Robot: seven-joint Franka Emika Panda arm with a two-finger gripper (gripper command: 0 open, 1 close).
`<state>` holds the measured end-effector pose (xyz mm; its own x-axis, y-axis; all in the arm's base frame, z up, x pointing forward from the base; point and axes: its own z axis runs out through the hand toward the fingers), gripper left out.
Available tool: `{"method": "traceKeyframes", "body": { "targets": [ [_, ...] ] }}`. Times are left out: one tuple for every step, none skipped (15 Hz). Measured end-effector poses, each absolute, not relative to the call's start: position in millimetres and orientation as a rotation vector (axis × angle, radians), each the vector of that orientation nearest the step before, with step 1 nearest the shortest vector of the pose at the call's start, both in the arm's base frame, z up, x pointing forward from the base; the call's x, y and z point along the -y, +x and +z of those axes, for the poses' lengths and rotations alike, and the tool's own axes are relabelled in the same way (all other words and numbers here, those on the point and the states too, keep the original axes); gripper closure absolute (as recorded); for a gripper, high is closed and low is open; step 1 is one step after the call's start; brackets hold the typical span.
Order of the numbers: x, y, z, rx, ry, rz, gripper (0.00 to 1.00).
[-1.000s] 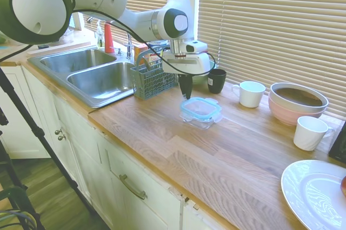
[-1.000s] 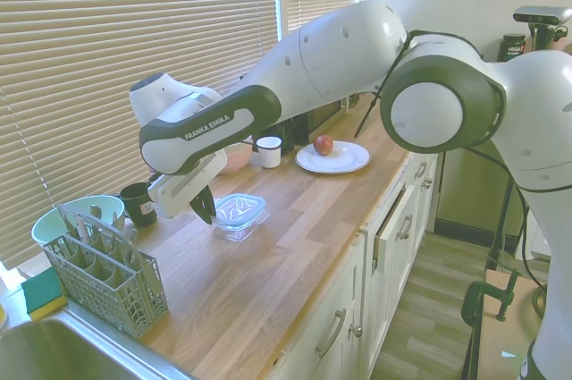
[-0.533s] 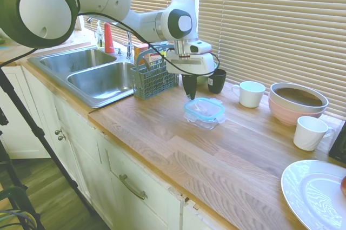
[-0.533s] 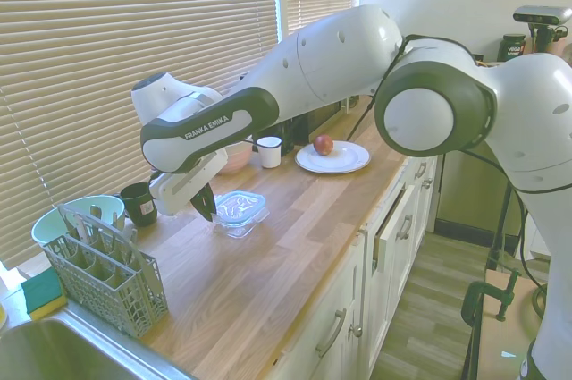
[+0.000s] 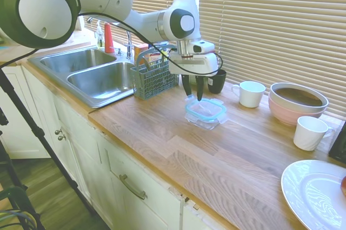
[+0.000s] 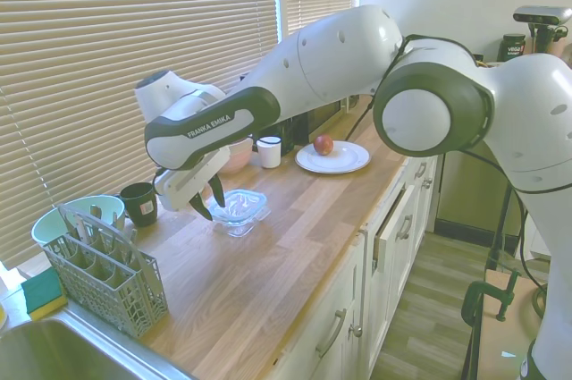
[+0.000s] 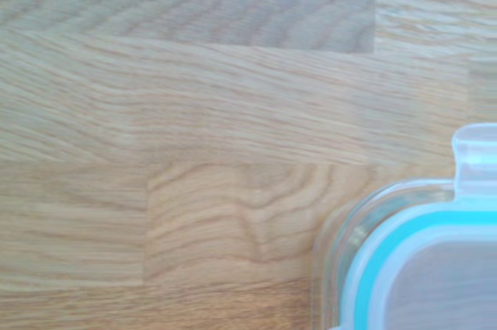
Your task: Cover the lid of the food container
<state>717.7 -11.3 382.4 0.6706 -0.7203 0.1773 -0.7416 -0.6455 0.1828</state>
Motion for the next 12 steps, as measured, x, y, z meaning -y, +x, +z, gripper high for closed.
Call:
{"method": "traceKeyframes", "body": {
  "targets": [
    [16, 718, 383, 1.18, 2.645, 0.131, 0.0],
    [20, 718, 383, 1.183, 2.642, 0.131, 0.0],
    [24, 718, 383, 1.185, 2.641, 0.13, 0.0],
    [27, 718, 383, 1.183, 2.642, 0.131, 0.0],
    [27, 718, 383, 1.178, 2.645, 0.132, 0.0],
    [26, 718, 383, 1.173, 2.649, 0.136, 0.0],
    [24, 719, 384, 1.168, 2.653, 0.141, 0.0],
    [22, 719, 385, 1.167, 2.657, 0.146, 0.0],
    [21, 719, 389, 1.168, 2.663, 0.15, 0.0],
    [20, 718, 393, 1.172, 2.67, 0.155, 0.0],
    [19, 716, 399, 1.175, 2.679, 0.16, 0.0],
    [19, 713, 406, 1.175, 2.692, 0.162, 0.0]
  ]
}}
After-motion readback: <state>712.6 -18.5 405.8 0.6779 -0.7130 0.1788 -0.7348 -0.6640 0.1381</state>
